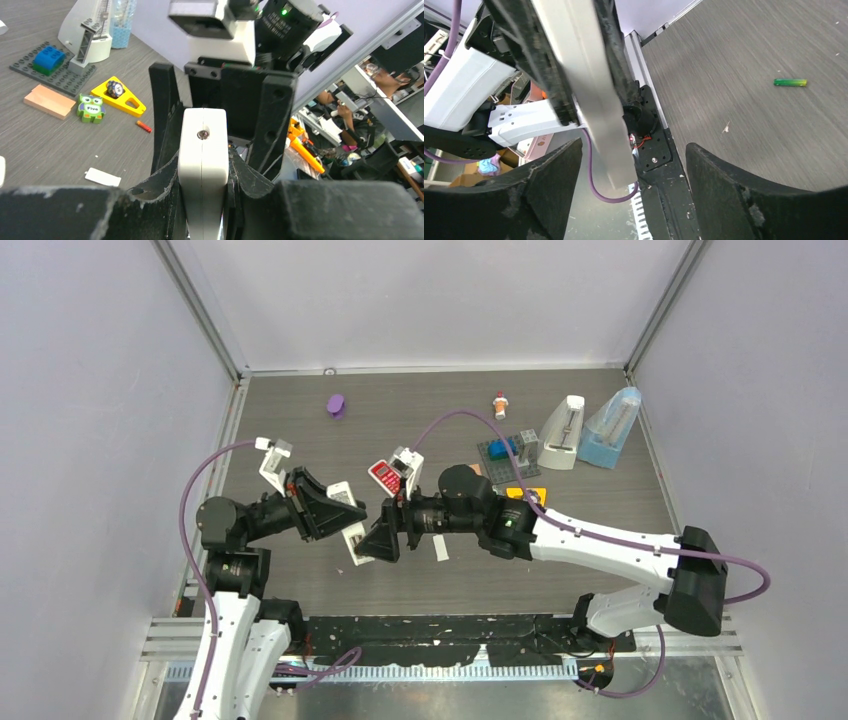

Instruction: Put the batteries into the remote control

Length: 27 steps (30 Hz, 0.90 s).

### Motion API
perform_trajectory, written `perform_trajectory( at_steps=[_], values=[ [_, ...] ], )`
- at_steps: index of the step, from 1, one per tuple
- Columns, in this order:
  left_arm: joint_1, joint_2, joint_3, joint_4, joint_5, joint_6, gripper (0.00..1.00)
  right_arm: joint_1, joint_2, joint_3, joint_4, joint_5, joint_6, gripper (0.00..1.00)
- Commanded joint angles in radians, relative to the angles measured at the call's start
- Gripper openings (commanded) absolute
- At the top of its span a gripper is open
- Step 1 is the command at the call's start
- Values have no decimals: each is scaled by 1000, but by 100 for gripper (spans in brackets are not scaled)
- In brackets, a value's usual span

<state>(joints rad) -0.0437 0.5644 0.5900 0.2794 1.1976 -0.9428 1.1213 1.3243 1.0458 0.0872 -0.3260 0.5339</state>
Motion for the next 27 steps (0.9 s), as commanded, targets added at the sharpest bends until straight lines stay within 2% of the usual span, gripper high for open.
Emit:
perform_trajectory(
  at_steps=[1, 3, 8, 9, 10, 11, 13, 15, 17, 19, 27],
  values=[
    [0, 0, 9, 99, 7, -75, 0, 10, 18, 57, 90, -32, 54, 78],
    [1, 3, 7, 99, 2, -82, 0, 11, 32, 60, 114, -52, 87, 73],
    [1, 6, -2, 117, -34, -117, 3, 11, 63, 48, 191, -100, 180, 54],
    [1, 7, -7, 135, -45, -131, 5, 11, 69, 51, 195, -101, 184, 45],
    [1, 9, -12, 155, -53, -147, 7, 11, 72, 52, 196, -100, 192, 40],
    [0, 15, -16, 180, -56, -168, 8, 11, 78, 56, 196, -100, 194, 30],
    [-1, 29, -23, 229, -58, -205, 12, 11, 83, 58, 199, -88, 208, 21],
    [0, 40, -25, 250, -68, -224, 22, 11, 81, 50, 211, -67, 231, 16],
    [1, 43, -29, 244, -85, -226, 35, 10, 78, 40, 223, -45, 250, 12],
    [1, 46, -35, 229, -100, -220, 41, 7, 74, 26, 239, -34, 268, 10],
    [1, 49, -61, 230, -99, -223, 43, -32, 60, -22, 304, -72, 319, 9]
  ],
)
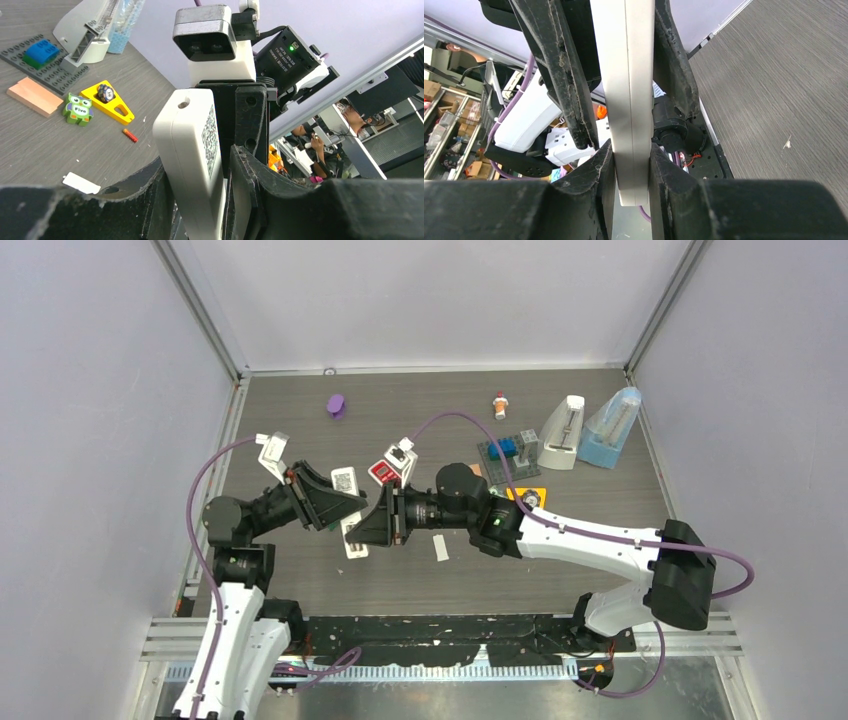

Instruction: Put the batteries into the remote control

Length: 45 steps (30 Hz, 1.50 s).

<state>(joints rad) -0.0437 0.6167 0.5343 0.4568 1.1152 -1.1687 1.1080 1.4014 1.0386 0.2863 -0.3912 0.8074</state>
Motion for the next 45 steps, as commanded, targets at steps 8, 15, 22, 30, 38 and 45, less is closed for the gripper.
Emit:
perform_trajectory(
  at_steps=[8, 15, 22, 30, 38, 45],
  values=[
    [0, -1, 7, 50, 1, 3, 29, -44, -4, -39, 172, -149, 36, 9],
    [4, -2, 87, -155, -10, 154, 0, -48, -32, -20, 51, -103, -50, 47],
    [11, -1, 414, -1043, -534, 768, 0, -65, -74, -2, -141, 100, -223, 85],
    [10, 44, 546, -1364, -1302, 756, 0, -79, 195, 183, -273, 195, -612, 79],
    [10, 56, 561, -1419, -1404, 685, 0, -56, 535, 496, -424, 177, -985, 76],
    [11, 98, 562, -1405, -1368, 671, 0, -39, 711, 579, -391, 148, -1170, 75]
  ],
)
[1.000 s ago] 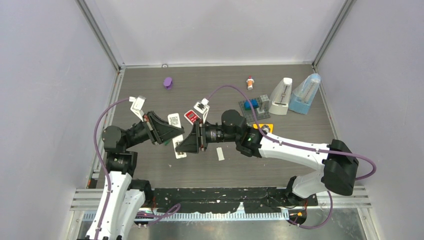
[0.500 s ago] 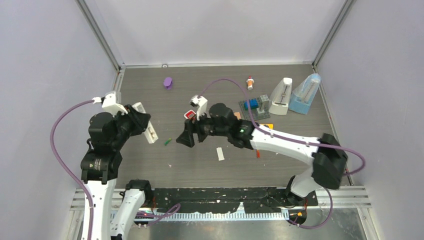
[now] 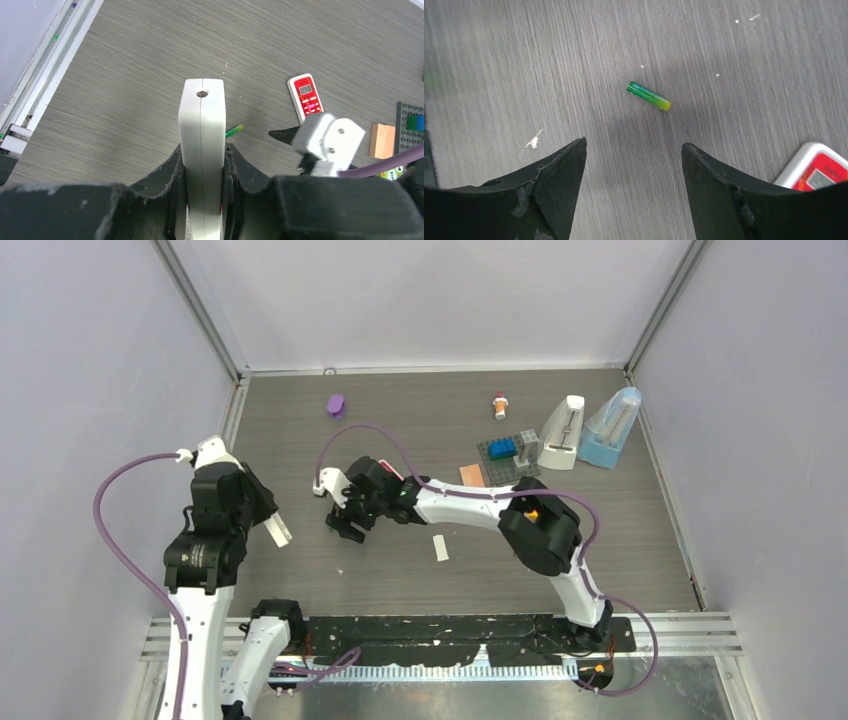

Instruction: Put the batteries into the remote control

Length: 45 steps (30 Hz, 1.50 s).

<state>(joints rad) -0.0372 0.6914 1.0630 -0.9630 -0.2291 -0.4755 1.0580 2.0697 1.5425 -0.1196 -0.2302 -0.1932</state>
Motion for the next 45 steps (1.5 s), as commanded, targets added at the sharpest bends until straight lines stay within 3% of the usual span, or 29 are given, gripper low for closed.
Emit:
perform_trajectory(
  at_steps=[1, 5, 16, 20, 23, 32, 40, 45],
  values=[
    [4, 29, 33, 14, -27, -23, 0, 12, 56, 97, 12, -16, -185, 75],
    [5, 32, 39, 7, -48, -30, 0, 15, 143, 210, -60, -55, -208, 76],
    [4, 5, 17, 30, -78, -12, 0, 29, 321, 423, -229, 33, -225, 72],
    [3, 2, 21, 37, -81, -5, 0, 30, 361, 475, -291, 32, -234, 60],
    [5, 3, 19, 38, -80, -2, 0, 30, 380, 498, -323, 47, -227, 39],
    [4, 2, -5, 53, -54, -16, 0, 28, 233, 305, -166, 82, -174, 11],
    [4, -12, -25, 77, 4, -28, 0, 26, 113, 213, -207, 148, -46, 8],
    [3, -12, -50, 110, 62, -52, 0, 27, -19, 39, -280, 272, 47, 8]
  ],
)
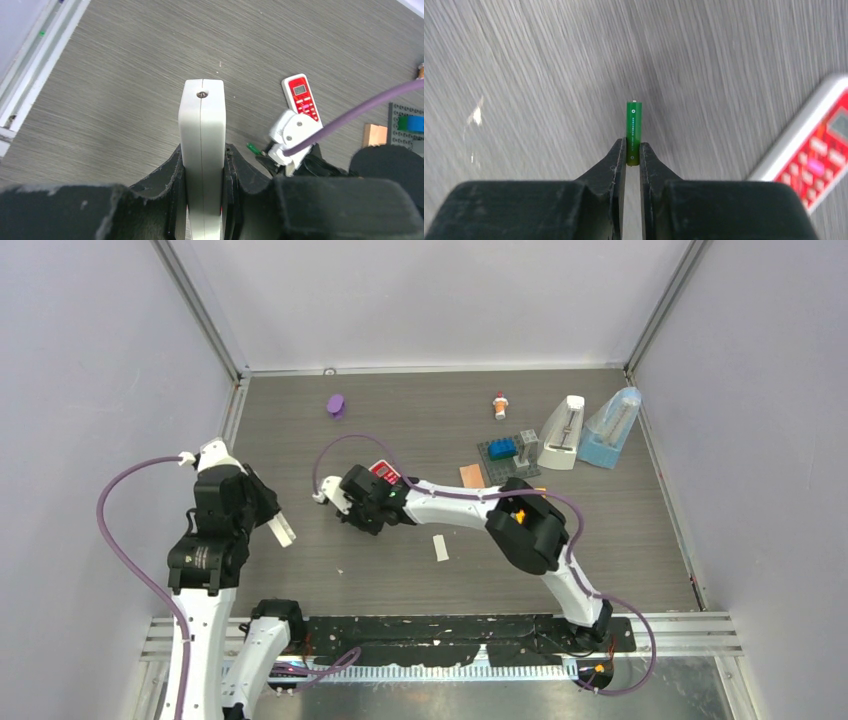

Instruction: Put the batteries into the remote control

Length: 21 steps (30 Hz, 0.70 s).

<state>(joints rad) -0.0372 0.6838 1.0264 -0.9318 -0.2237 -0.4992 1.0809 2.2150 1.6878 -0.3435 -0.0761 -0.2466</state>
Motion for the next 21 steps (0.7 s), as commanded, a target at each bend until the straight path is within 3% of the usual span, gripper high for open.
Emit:
perform_trajectory(
  at_steps=[1, 7, 12, 17, 21],
  values=[
    [4, -2, -15, 82, 65, -29, 0, 4, -181, -157, -65, 130, 128, 8],
    [5, -20, -32, 116, 104, -43, 0, 7, -280, -310, -142, 187, 238, 10],
    [4, -50, -50, 132, 122, -50, 0, 10, -292, -337, -173, 216, 257, 15],
    [4, -56, -51, 127, 124, -43, 0, 11, -260, -307, -179, 233, 263, 38],
    [4, -58, -44, 122, 122, -37, 0, 11, -224, -270, -197, 249, 253, 45]
  ],
)
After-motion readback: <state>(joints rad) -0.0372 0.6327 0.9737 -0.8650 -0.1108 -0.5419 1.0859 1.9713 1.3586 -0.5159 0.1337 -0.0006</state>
